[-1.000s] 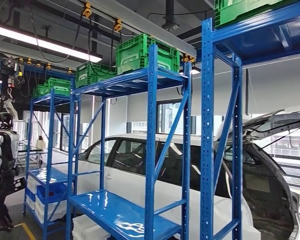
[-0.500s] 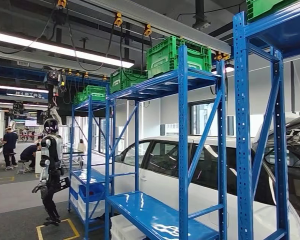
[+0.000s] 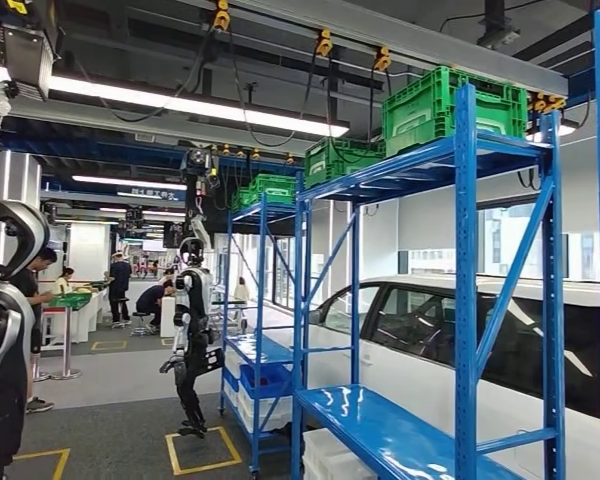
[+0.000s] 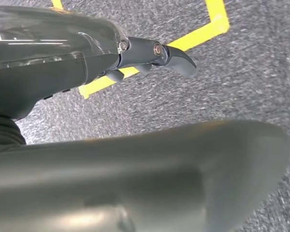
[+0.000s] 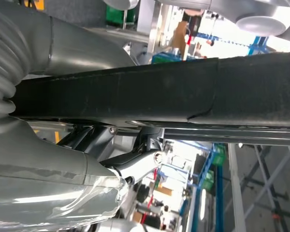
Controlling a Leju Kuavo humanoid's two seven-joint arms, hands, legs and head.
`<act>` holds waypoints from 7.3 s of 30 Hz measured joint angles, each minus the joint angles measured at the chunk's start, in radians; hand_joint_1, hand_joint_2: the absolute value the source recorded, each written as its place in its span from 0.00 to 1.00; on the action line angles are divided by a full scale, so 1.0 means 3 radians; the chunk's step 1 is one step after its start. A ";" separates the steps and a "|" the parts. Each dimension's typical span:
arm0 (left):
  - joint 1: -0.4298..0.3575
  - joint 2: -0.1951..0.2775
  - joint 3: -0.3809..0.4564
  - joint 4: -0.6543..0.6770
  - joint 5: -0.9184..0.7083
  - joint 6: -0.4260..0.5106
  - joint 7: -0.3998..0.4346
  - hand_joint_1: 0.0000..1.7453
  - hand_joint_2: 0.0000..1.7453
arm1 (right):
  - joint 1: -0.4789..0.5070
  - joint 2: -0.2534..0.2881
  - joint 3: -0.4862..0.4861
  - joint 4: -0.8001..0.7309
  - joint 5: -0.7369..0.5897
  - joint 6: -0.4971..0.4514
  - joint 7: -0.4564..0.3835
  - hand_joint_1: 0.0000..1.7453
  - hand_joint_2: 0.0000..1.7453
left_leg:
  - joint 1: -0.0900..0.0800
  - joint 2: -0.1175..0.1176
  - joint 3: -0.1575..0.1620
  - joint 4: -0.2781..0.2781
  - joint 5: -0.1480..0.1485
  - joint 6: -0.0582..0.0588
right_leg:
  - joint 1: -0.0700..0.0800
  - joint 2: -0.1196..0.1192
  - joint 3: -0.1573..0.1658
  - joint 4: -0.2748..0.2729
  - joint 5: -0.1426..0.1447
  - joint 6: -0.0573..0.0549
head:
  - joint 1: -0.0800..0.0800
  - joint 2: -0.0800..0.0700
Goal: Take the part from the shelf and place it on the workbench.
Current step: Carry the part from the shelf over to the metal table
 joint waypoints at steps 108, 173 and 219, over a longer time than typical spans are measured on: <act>-0.0045 -0.0030 0.0135 -0.0003 0.0081 -0.0066 0.0244 0.00 1.00 | -0.0062 0.0052 -0.0033 0.0269 -0.0198 0.0219 0.0035 1.00 1.00 | -0.0048 -0.0423 -0.0135 0.0084 0.0035 0.0018 | 0.0057 0.0463 -0.0062 -0.0103 0.0183 -0.0140 | 0.0000 0.0001; -0.0051 -0.0080 0.0141 0.0000 0.0124 -0.0099 0.0227 0.00 1.00 | -0.0007 0.0077 -0.0076 0.0309 -0.0138 0.0144 0.0024 1.00 1.00 | -0.0025 -0.0156 -0.0011 0.0752 -0.0572 -0.0026 | 0.0105 0.0338 -0.0196 -0.0179 0.0344 -0.0188 | 0.0001 0.0001; -0.0033 -0.0038 0.0144 0.0000 0.0092 -0.0103 0.0220 0.00 1.00 | 0.0089 0.0133 -0.0163 0.0336 -0.0186 0.0180 0.0038 1.00 1.00 | 0.0041 -0.0193 0.0063 0.0032 -0.0123 0.0076 | 0.0011 0.0347 -0.0536 0.0867 -0.0282 0.0049 | -0.0008 0.0000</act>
